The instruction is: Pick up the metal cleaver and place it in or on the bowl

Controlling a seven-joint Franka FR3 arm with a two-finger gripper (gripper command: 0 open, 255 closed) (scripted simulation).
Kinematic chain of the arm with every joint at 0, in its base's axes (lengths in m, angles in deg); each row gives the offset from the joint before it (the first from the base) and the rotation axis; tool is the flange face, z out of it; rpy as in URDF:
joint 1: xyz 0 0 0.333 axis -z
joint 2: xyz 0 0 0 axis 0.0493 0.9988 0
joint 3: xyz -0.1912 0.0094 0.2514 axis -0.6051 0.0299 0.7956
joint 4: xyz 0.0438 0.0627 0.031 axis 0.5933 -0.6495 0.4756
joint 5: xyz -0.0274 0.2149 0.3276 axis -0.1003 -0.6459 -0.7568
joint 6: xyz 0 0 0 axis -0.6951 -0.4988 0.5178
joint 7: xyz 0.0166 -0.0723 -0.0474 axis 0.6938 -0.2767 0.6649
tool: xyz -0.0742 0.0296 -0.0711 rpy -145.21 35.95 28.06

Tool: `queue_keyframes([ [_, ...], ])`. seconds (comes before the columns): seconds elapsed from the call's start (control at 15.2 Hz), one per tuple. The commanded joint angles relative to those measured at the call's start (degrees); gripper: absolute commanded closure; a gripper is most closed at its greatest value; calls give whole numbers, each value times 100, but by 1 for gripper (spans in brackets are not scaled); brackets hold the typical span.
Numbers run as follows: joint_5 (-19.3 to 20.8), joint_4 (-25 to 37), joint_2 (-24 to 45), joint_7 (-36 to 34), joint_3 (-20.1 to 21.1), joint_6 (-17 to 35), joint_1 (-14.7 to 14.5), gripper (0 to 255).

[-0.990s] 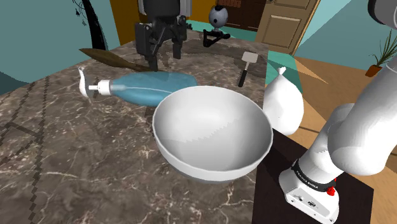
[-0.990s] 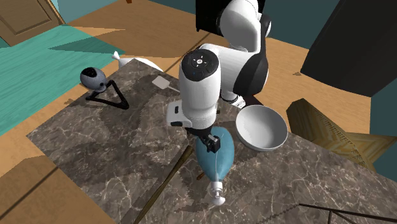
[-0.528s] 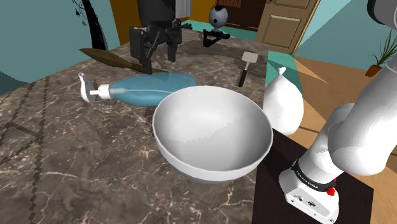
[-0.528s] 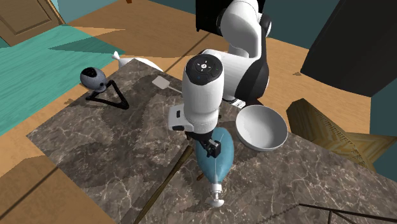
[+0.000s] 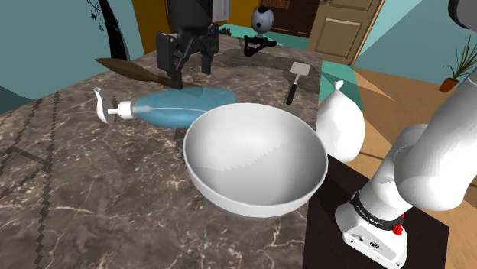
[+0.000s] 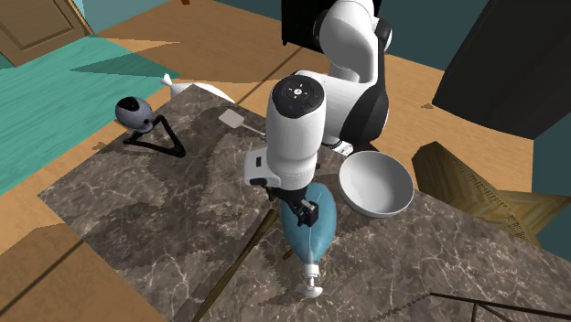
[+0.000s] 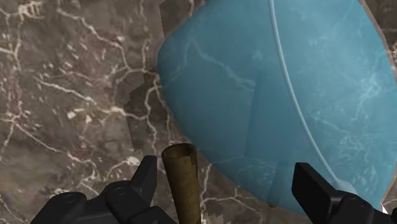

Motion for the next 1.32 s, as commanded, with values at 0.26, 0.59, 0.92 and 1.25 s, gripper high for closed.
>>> queue_keyframes([
  [0.26,17,-18,289,-42,47,-135,-36,255],
  [0.59,-18,-143,210,12,24,-83,-15,255],
  [0.92,14,333,287,-11,33,-488,-28,255],
  [1.25,66,865,410,-46,54,-909,-50,255],
])
